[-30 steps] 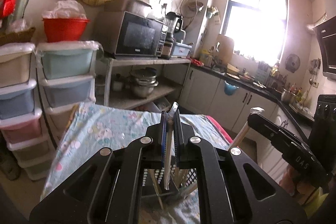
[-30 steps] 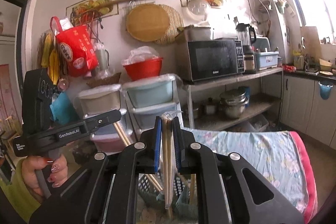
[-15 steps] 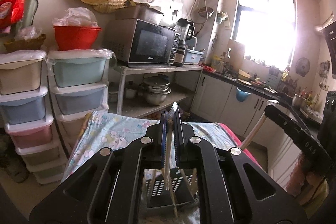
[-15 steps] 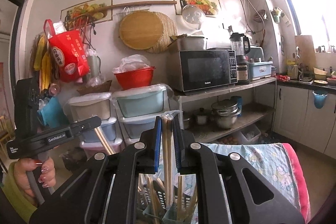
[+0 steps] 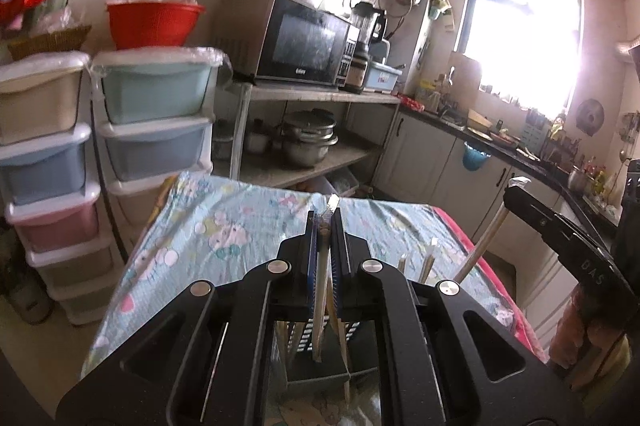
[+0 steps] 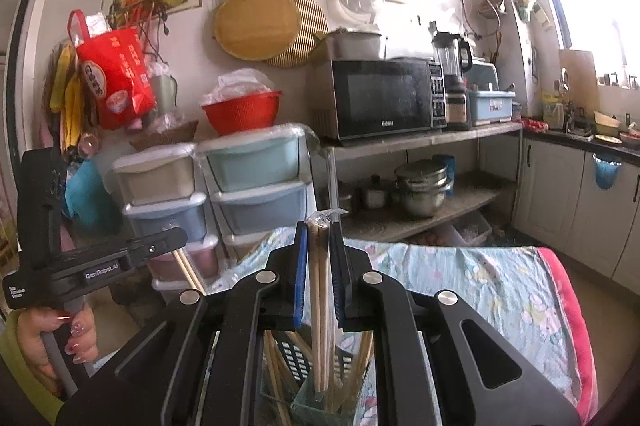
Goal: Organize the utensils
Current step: 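Drop the chopsticks into the holder and open both tools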
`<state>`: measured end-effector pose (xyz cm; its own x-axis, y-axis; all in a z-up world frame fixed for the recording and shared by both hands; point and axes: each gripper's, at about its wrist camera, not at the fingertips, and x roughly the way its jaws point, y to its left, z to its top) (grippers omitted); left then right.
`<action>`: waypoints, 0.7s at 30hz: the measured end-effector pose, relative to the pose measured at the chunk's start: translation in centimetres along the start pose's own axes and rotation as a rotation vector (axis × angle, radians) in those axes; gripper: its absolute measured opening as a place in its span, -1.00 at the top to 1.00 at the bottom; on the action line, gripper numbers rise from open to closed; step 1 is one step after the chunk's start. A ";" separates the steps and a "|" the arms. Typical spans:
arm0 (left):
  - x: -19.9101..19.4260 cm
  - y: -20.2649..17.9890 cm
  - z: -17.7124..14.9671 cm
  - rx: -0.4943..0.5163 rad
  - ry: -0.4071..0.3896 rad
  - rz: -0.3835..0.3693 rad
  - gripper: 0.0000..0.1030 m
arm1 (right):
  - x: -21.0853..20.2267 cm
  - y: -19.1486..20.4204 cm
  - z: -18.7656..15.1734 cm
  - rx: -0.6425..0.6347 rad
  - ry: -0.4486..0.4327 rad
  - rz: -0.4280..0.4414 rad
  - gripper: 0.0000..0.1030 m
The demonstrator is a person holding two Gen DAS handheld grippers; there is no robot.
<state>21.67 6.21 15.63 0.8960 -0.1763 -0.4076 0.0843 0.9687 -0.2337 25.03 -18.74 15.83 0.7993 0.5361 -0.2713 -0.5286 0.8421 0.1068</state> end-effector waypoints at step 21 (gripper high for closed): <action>1.8 0.6 -3.9 -0.028 0.089 0.002 0.31 | 3.0 -0.5 -4.6 0.034 0.142 -0.012 0.37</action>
<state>21.67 5.78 11.29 0.8538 -0.1903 -0.4846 0.0693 0.9641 -0.2564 26.36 -17.83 10.59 0.7559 0.5140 -0.4054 -0.5070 0.8514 0.1342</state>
